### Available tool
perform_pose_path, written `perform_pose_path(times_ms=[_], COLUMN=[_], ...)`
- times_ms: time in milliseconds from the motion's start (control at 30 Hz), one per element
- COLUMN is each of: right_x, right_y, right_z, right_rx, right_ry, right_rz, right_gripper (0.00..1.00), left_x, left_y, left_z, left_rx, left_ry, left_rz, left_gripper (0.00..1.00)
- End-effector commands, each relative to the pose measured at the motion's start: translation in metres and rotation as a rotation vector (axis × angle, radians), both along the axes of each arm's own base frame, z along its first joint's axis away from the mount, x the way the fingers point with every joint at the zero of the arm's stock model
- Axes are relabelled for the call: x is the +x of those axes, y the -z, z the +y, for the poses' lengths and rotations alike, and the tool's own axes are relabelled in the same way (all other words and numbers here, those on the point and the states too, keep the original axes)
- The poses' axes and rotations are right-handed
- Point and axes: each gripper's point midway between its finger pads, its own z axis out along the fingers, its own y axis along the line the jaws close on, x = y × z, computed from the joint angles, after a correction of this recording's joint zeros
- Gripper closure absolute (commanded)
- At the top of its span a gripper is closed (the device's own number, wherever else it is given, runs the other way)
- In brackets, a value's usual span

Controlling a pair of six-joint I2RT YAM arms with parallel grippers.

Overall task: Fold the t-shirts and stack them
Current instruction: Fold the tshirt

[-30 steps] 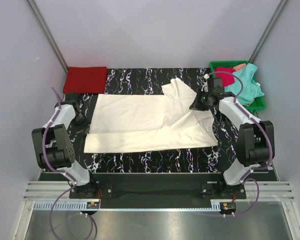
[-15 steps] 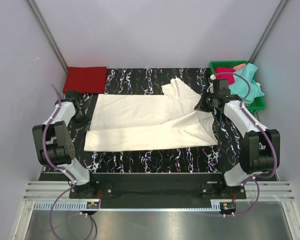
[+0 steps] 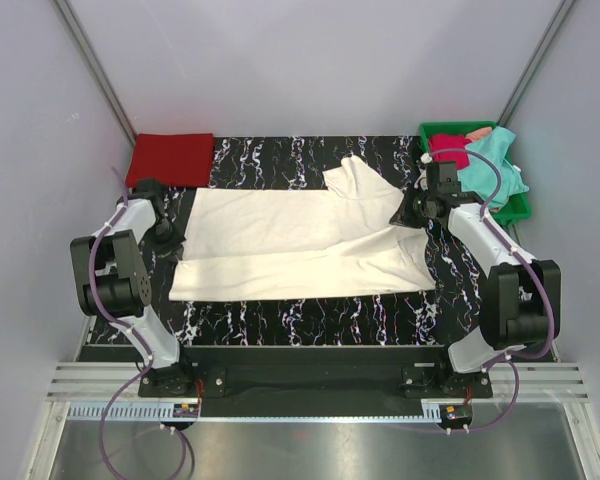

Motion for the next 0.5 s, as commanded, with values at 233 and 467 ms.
perform_pose_path(times_ms=[233,467], right_x=[-0.0072,-0.0049], right_y=[-0.0074,0.0002], right_z=[-0.0079,-0.0087], right_rx=[-0.016,-0.021], right_ry=[0.031,0.031], right_rz=[-0.014,0.001], right_gripper=[1.00,1.00], left_x=[0.0190,0.0160], left_y=[-0.0049,-0.0008], left_z=[0.0008,0.0032], left_rx=[0.014,0.030], left_ry=[0.025,0.018], left_rz=[-0.053,-0.037], left_gripper=[1.00,1.00])
